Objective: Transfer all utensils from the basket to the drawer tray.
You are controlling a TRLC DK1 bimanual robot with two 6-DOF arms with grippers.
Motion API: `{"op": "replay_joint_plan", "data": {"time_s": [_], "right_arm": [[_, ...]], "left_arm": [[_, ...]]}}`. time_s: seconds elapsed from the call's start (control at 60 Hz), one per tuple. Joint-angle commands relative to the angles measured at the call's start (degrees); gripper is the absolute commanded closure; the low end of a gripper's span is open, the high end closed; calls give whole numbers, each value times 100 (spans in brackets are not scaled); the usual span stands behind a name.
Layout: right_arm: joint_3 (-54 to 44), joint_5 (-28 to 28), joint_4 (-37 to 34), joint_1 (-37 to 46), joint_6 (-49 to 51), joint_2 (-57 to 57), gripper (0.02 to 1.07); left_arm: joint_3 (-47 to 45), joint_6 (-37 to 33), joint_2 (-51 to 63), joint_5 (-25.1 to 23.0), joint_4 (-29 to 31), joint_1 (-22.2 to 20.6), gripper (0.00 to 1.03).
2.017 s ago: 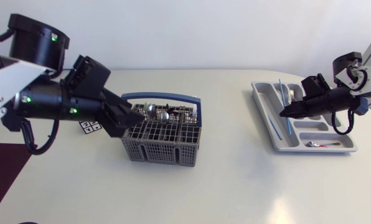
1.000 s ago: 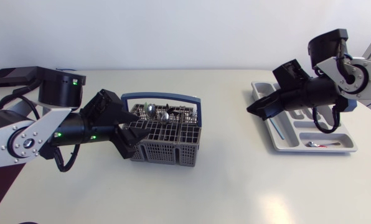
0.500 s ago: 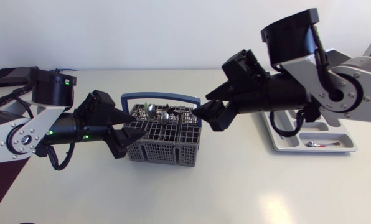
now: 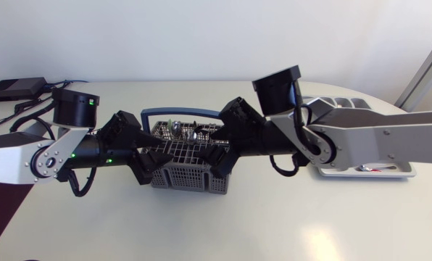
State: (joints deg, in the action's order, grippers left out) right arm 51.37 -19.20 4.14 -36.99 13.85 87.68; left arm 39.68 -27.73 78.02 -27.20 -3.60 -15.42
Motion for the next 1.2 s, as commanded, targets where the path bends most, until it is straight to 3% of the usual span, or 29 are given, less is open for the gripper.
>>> {"op": "replay_joint_plan", "data": {"time_s": [0.0,0.15,0.633,1.183], "right_arm": [[-172,127,227,-133,-101,171,26],[-172,347,579,-194,-75,417,26],[-541,2052,2126,-853,171,786,26],[-189,2606,2284,-924,-181,1137,26]], "left_arm": [[-110,-145,170,-92,-141,48,33],[-101,-145,240,-128,-335,48,33],[-206,-137,416,-145,-827,101,33],[-329,-101,486,-180,-1038,171,33]]}}
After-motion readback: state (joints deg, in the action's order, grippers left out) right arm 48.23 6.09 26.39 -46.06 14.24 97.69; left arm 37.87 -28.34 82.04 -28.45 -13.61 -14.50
